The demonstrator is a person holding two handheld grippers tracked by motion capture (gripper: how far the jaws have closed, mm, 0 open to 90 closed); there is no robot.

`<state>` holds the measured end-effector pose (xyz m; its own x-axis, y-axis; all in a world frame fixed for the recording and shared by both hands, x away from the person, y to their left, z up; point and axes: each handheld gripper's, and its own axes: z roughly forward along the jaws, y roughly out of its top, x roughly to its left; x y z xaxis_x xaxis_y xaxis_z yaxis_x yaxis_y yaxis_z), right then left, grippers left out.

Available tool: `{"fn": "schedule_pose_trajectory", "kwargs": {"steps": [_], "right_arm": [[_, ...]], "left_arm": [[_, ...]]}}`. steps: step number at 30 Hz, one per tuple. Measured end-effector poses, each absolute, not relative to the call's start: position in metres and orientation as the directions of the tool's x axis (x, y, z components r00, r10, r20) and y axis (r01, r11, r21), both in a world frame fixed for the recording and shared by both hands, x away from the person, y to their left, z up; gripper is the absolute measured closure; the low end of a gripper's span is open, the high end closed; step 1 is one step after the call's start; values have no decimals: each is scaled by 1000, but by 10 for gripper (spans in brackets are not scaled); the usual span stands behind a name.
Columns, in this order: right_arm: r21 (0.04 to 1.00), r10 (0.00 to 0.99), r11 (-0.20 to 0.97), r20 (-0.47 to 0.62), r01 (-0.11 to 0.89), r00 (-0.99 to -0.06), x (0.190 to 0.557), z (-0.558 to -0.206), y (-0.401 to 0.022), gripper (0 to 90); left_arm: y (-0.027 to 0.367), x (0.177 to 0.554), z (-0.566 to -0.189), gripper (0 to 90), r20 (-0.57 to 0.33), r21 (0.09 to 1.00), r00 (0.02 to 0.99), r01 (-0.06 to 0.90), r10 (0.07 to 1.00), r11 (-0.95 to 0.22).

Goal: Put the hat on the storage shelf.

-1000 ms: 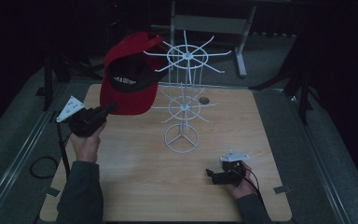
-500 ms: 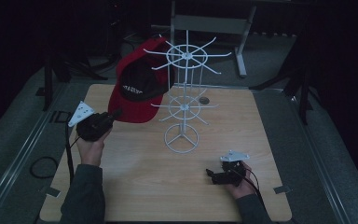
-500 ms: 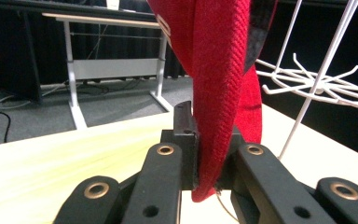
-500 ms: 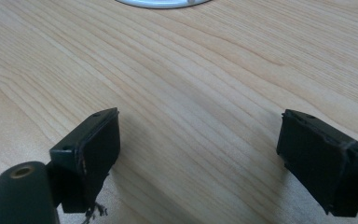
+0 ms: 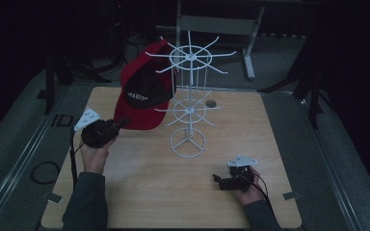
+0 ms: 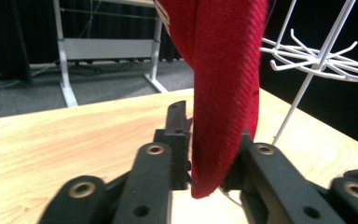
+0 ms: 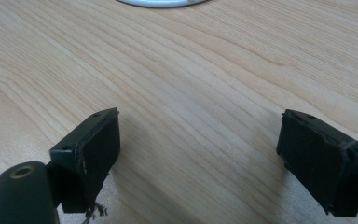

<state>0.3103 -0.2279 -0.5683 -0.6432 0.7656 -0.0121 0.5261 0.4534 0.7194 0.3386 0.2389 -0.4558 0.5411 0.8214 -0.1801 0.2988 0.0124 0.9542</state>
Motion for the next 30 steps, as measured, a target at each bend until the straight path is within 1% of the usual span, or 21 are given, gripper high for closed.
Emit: {"fn": "schedule_pose_trajectory", "kwargs": {"steps": [3, 4, 5, 9, 13, 22, 30], "right_arm": [[719, 765, 454, -12, 526, -643, 310, -568, -228, 131], [719, 765, 454, -12, 526, -643, 310, -568, -228, 131], [719, 766, 453, -12, 527, -643, 310, -568, -228, 131], [719, 766, 452, -11, 527, -642, 310, -568, -228, 131], [720, 767, 451, -10, 528, -642, 310, -568, -228, 131], [719, 767, 452, -10, 529, -642, 310, -568, -228, 131], [718, 767, 452, -10, 529, -642, 310, -568, -228, 131]], "left_arm": [[238, 339, -457, 717, -181, 952, 539, 306, 823, 9], [238, 339, -457, 717, -183, 951, 536, 310, 824, 9], [239, 339, -459, 674, -188, 947, 528, 321, 828, 11], [239, 340, -461, 600, -192, 943, 518, 331, 834, 12], [244, 342, -466, 531, -224, 929, 492, 368, 841, 33], [253, 340, -472, 460, -241, 918, 466, 393, 851, 45], [253, 338, -480, 438, -226, 910, 448, 414, 865, 23]]}}
